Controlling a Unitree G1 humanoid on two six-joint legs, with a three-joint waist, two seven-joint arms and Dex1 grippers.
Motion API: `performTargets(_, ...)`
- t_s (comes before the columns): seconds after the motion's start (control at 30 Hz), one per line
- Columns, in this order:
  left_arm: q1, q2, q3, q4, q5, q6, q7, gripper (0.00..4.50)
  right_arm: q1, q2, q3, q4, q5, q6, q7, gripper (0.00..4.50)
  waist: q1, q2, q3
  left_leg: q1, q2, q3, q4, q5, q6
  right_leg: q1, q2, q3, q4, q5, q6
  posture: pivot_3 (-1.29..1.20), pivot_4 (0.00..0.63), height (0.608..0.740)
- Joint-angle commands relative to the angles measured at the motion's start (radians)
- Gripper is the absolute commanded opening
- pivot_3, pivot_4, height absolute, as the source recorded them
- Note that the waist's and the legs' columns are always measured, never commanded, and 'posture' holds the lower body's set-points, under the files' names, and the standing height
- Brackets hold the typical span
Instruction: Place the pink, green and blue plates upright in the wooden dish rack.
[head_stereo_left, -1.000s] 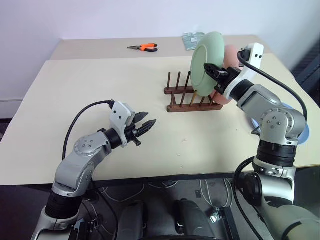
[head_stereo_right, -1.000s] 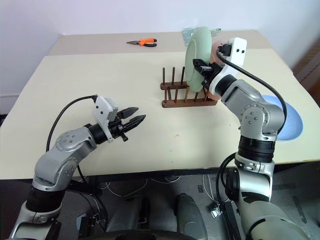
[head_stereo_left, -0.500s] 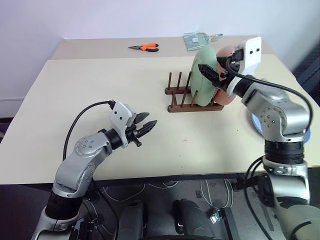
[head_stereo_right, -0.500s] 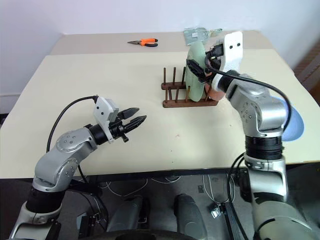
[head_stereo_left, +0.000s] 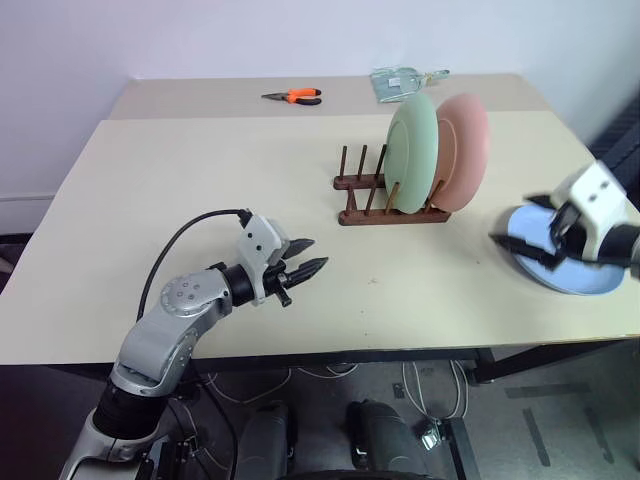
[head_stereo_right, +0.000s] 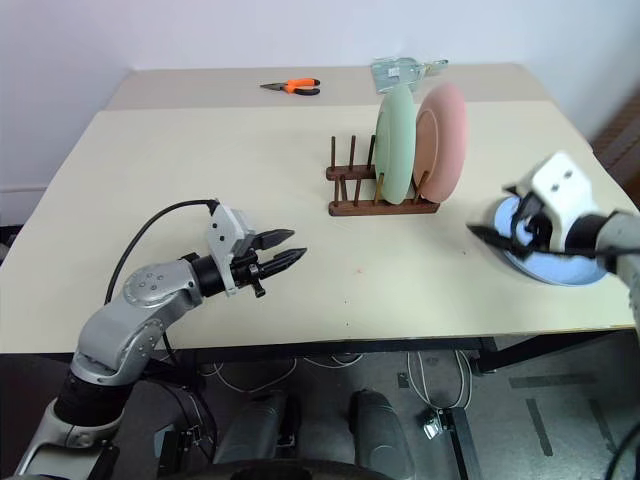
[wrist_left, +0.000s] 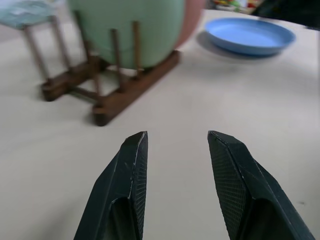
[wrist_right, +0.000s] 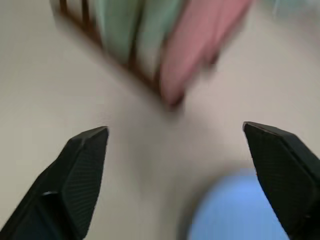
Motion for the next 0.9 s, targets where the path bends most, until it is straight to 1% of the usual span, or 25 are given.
performTargets(0.03, -0.011, 0.006, -0.027, -0.040, -0.012, -0.023, -0.052, 1.93, -0.005, 0.002, 0.032, 0.080, -0.118, -0.048, -0.079, 4.46, -0.003, 0.000, 0.000, 0.000, 0.000, 0.000, 0.000, 0.000, 0.000, 0.000, 0.000, 0.000, 0.000, 0.000, 0.000, 0.00, 0.150, 0.740)
performTargets(0.17, -0.030, -0.013, -0.045, -0.045, -0.026, -0.005, -0.073, 1.93, -0.026, 0.045, 0.104, 0.213, -0.200, -0.105, -0.122, 4.46, -0.007, 0.000, 0.000, 0.000, 0.000, 0.000, 0.001, 0.000, 0.000, 0.000, 0.001, 0.000, 0.000, 0.000, 0.000, 0.00, 0.150, 0.740)
performTargets(0.23, -0.034, -0.017, -0.050, -0.042, -0.021, -0.003, -0.072, 1.93, -0.050, 0.064, 0.129, 0.274, -0.241, -0.136, -0.150, 3.92, -0.011, 0.000, 0.000, 0.000, 0.000, 0.000, 0.001, 0.000, 0.000, 0.000, 0.002, 0.000, 0.000, 0.000, 0.000, 0.00, 0.150, 0.740)
performTargets(0.3, -0.037, -0.016, -0.048, -0.038, -0.015, -0.005, -0.070, 1.93, -0.073, 0.080, 0.127, 0.298, -0.241, -0.136, -0.155, 3.17, -0.011, 0.000, 0.000, 0.001, 0.000, 0.001, 0.001, 0.000, 0.000, 0.001, 0.002, 0.000, 0.000, 0.000, 0.001, 0.00, 0.150, 0.740)
performTargets(0.4, -0.036, -0.011, -0.040, -0.035, -0.010, -0.010, -0.069, 1.93, -0.103, 0.092, 0.128, 0.318, -0.259, -0.155, -0.166, 1.57, -0.009, 0.000, 0.000, 0.001, 0.000, 0.001, 0.001, 0.000, 0.000, 0.002, 0.002, 0.000, 0.000, 0.000, 0.001, 0.00, 0.150, 0.740)
performTargets(0.43, -0.034, -0.009, -0.036, -0.036, -0.010, -0.011, -0.068, 1.93, -0.110, 0.091, 0.132, 0.323, -0.269, -0.166, -0.168, 1.20, -0.008, 0.000, 0.000, 0.001, 0.000, 0.001, 0.001, 0.000, 0.000, 0.002, 0.002, 0.000, 0.000, 0.000, 0.001, 0.00, 0.150, 0.740)
performTargets(0.5, -0.032, -0.008, -0.028, -0.036, -0.012, -0.011, -0.066, 1.93, -0.124, 0.092, 0.132, 0.316, -0.277, -0.176, -0.170, 0.12, -0.008, 0.000, 0.000, 0.001, 0.000, 0.001, 0.002, 0.000, 0.000, 0.002, 0.002, 0.000, 0.000, 0.000, 0.001, 0.00, 0.150, 0.740)
performTargets(0.53, -0.031, -0.008, -0.024, -0.037, -0.014, -0.011, -0.064, 1.93, -0.133, 0.092, 0.130, 0.309, -0.282, -0.187, -0.176, 0.06, -0.009, 0.000, 0.000, 0.001, 0.000, 0.001, 0.002, 0.000, 0.000, 0.002, 0.002, 0.000, 0.000, 0.000, 0.001, 0.00, 0.150, 0.740)
performTargets(0.6, -0.030, -0.006, -0.016, -0.036, -0.015, -0.011, -0.062, 1.93, -0.169, 0.092, 0.119, 0.292, -0.298, -0.227, -0.202, 0.06, -0.012, 0.000, 0.000, 0.001, 0.000, 0.001, 0.002, 0.000, 0.000, 0.002, 0.002, 0.001, 0.001, 0.000, 0.001, 0.00, 0.150, 0.740)
performTargets(0.67, -0.031, -0.002, -0.009, -0.029, -0.009, -0.016, -0.058, 1.93, -0.236, 0.089, 0.105, 0.288, -0.324, -0.237, -0.257, 0.06, -0.014, 0.001, 0.000, 0.001, 0.000, 0.001, 0.002, 0.000, 0.000, 0.001, 0.002, 0.001, 0.001, 0.000, 0.001, 0.00, 0.150, 0.740)
performTargets(0.73, -0.034, 0.001, -0.003, -0.021, -0.005, -0.021, -0.057, 1.93, -0.326, 0.083, 0.091, 0.285, -0.355, -0.262, -0.323, 0.06, -0.015, 0.003, 0.002, 0.001, 0.000, 0.001, 0.002, 0.001, 0.000, 0.001, 0.003, 0.001, 0.002, 0.000, 0.001, 0.00, 0.150, 0.740)
performTargets(0.8, -0.037, 0.005, 0.005, -0.012, -0.001, -0.026, -0.055, 1.93, -0.462, 0.095, 0.073, 0.270, -0.368, -0.298, -0.397, 0.06, -0.016, 0.004, 0.002, 0.001, 0.000, 0.002, 0.002, 0.001, 0.000, 0.000, 0.003, 0.002, 0.002, 0.000, 0.001, 0.00, 0.150, 0.740)
performTargets(0.87, -0.038, 0.008, 0.010, -0.002, 0.006, -0.034, -0.055, 1.93, -0.568, 0.117, 0.066, 0.243, -0.344, -0.330, -0.411, 0.06, -0.013, 0.005, 0.002, 0.000, 0.000, 0.003, 0.001, 0.001, -0.001, -0.001, 0.003, 0.003, 0.003, 0.000, 0.001, 0.00, 0.150, 0.740)
performTargets(0.9, -0.039, 0.008, 0.013, 0.005, 0.012, -0.039, -0.053, 1.93, -0.631, 0.144, 0.064, 0.212, -0.307, -0.347, -0.397, 0.06, -0.012, 0.005, 0.002, 0.000, 0.000, 0.002, 0.001, 0.001, -0.001, -0.001, 0.003, 0.002, 0.002, 0.000, 0.001, 0.00, 0.150, 0.740)
